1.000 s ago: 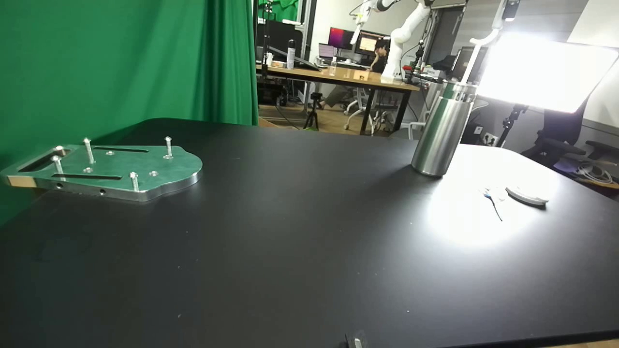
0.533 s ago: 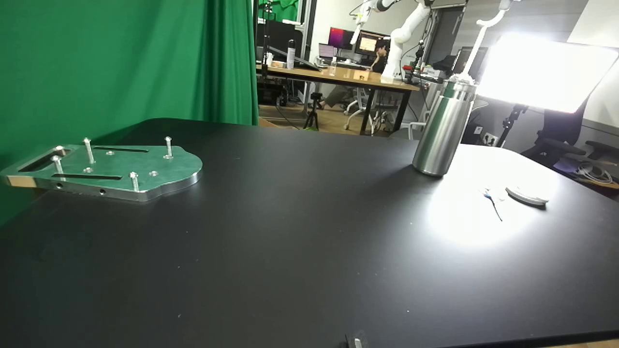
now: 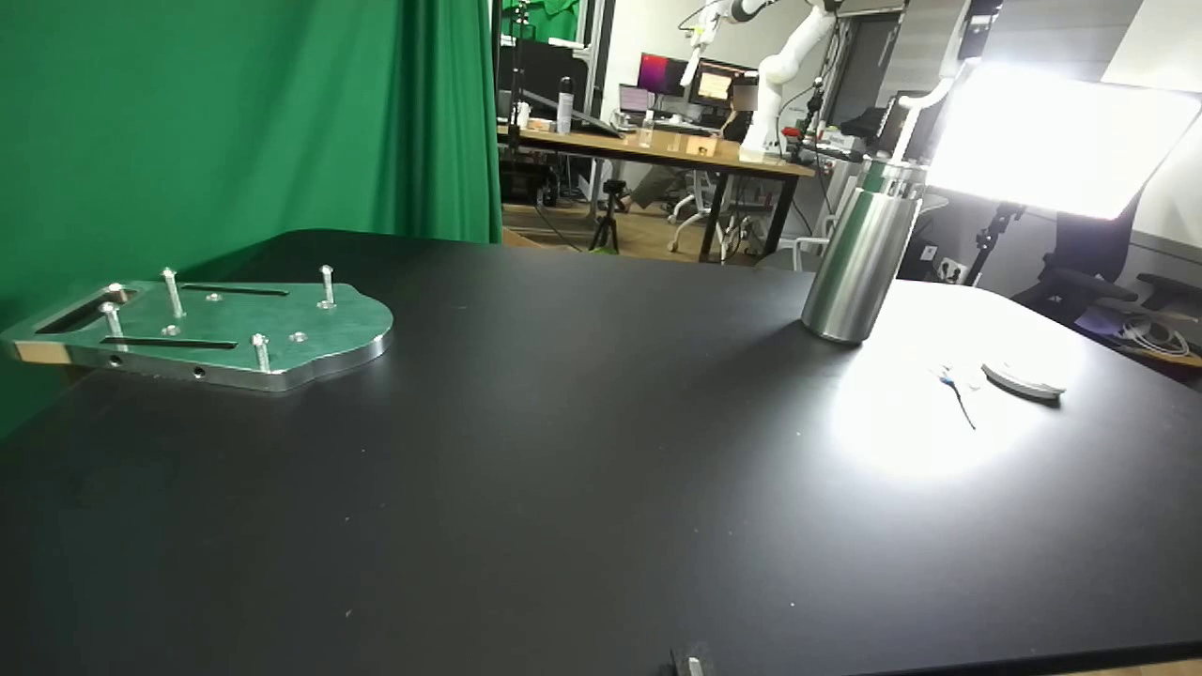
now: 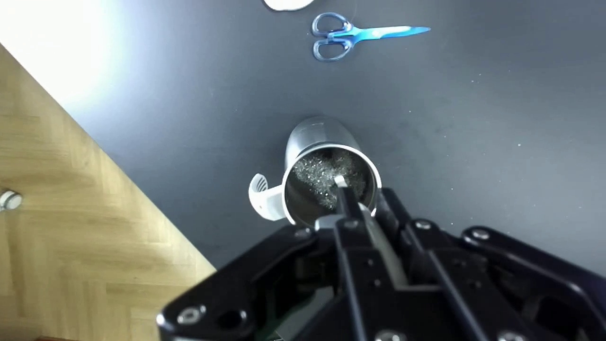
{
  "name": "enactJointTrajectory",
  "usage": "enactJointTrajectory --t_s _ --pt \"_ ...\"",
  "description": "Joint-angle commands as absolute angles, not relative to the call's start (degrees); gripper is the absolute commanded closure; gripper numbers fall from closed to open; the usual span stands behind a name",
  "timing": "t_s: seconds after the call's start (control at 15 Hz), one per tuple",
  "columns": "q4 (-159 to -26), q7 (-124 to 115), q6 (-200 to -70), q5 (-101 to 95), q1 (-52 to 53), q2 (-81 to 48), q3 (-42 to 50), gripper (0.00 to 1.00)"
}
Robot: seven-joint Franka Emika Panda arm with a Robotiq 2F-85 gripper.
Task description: Move the brush inside the flask up and down
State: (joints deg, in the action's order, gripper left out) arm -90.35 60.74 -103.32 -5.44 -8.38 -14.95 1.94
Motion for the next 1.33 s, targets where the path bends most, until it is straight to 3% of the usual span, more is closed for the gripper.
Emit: enactJointTrajectory --t_s 0.0,0.6,1.27 --pt "-89.1 60.3 -102.4 -5.6 -8.2 -18.8 2.1 0.96" --pt "-88.6 59.9 -101.9 -6.6 -8.2 -24.9 1.8 0.96" --pt "-87.3 60.2 -101.8 -6.2 -8.6 -21.2 1.9 0.96"
